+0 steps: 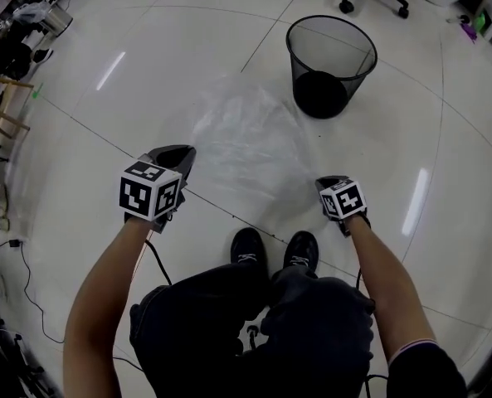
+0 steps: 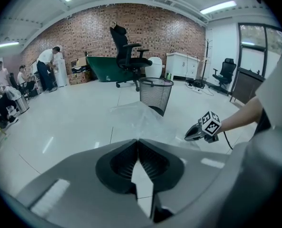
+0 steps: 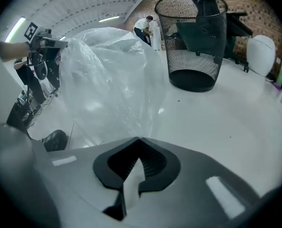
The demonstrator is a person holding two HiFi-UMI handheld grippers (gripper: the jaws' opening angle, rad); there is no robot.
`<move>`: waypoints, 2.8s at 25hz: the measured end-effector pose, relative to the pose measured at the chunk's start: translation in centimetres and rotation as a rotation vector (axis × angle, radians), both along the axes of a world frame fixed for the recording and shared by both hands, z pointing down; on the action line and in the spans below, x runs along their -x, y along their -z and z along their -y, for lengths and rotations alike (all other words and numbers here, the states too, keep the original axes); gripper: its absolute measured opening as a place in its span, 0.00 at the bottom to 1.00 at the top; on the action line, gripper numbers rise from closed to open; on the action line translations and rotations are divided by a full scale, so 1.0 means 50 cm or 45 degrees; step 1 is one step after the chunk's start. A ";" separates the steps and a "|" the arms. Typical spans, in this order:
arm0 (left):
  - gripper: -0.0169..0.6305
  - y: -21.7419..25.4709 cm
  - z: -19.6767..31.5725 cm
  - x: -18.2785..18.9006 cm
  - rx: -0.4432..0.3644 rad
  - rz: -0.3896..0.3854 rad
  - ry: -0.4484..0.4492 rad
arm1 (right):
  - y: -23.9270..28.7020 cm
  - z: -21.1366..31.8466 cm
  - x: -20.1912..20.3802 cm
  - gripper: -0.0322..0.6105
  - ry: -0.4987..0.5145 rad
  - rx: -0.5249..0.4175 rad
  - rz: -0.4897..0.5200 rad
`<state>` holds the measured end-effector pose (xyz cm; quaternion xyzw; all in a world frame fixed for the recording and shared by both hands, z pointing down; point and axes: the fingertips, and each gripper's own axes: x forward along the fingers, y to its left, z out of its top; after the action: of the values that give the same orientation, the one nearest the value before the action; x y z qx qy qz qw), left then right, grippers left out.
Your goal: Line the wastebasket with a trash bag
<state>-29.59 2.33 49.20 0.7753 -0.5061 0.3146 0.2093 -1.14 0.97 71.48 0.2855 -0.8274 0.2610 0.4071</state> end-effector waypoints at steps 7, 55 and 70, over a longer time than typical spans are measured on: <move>0.05 0.042 -0.005 0.007 -0.019 0.078 0.016 | 0.157 0.019 0.000 0.05 0.041 -0.128 0.154; 0.05 0.590 0.402 -0.342 -0.603 -0.240 -0.218 | 1.090 0.371 -0.225 0.05 -0.028 -1.112 0.363; 0.05 0.615 0.580 -0.375 -0.634 -0.228 -0.192 | 1.098 0.547 -0.165 0.05 0.106 -1.100 0.432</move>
<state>-10.85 -26.66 18.45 0.8631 -0.4882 0.1255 0.0323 7.11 -26.35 16.56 0.3488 -0.9260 -0.0810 0.1199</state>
